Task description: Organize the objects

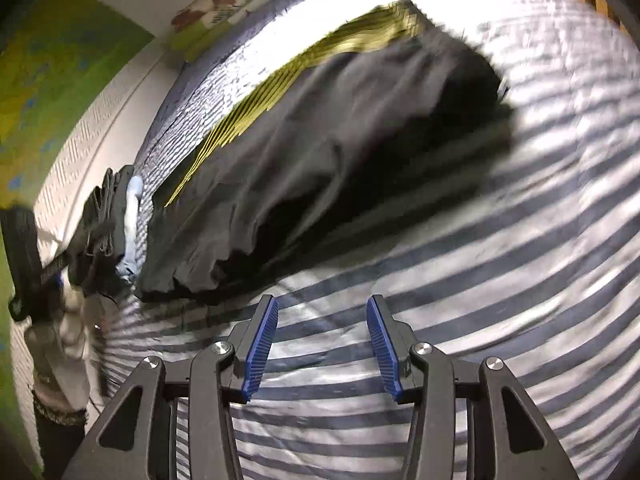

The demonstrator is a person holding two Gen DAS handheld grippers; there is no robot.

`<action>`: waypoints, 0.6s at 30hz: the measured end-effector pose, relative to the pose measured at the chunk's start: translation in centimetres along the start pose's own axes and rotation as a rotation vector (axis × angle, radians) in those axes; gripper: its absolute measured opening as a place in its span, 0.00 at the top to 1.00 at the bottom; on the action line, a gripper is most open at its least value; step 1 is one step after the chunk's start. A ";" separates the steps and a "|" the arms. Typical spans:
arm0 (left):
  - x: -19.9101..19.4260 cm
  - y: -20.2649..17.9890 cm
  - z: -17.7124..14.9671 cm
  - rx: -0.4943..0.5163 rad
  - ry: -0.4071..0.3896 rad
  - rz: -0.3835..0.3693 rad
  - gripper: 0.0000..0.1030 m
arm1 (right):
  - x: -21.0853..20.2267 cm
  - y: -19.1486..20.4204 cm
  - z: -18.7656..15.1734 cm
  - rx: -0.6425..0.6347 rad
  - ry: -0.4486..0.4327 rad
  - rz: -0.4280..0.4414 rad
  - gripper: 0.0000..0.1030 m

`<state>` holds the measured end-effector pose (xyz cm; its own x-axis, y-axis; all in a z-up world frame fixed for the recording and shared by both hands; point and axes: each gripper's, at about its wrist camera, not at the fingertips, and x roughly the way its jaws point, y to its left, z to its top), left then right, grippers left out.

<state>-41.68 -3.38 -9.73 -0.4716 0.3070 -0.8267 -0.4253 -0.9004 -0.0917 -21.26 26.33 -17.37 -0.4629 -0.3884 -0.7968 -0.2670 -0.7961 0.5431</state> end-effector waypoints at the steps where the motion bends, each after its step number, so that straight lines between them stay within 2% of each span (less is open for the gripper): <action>1: 0.8 -0.7 1.5 0.027 0.001 0.005 0.50 | 0.8 0.2 -0.2 0.025 0.007 0.021 0.58; 3: 3.3 -1.5 4.7 0.042 0.038 -0.053 0.43 | 1.6 1.0 -0.7 0.043 -0.026 0.023 0.55; 5: 5.9 -2.3 7.2 0.054 0.089 -0.117 0.37 | 2.1 1.9 -0.8 0.048 -0.054 0.028 0.48; 9: 10.6 -3.5 10.3 0.121 0.154 -0.095 0.32 | 2.9 2.2 -0.5 0.097 -0.078 0.069 0.47; 13: 14.8 -3.5 10.7 0.152 0.241 -0.156 0.32 | 3.8 3.2 0.4 0.067 -0.092 0.066 0.47; 18: 18.5 -3.4 10.3 0.204 0.302 -0.149 0.32 | 4.2 3.4 0.6 0.076 -0.121 0.081 0.47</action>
<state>-56.95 8.50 -19.01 -0.1575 0.2980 -0.9415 -0.6309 -0.7638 -0.1363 -24.62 22.27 -18.66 -0.5829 -0.3876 -0.7141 -0.2856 -0.7251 0.6267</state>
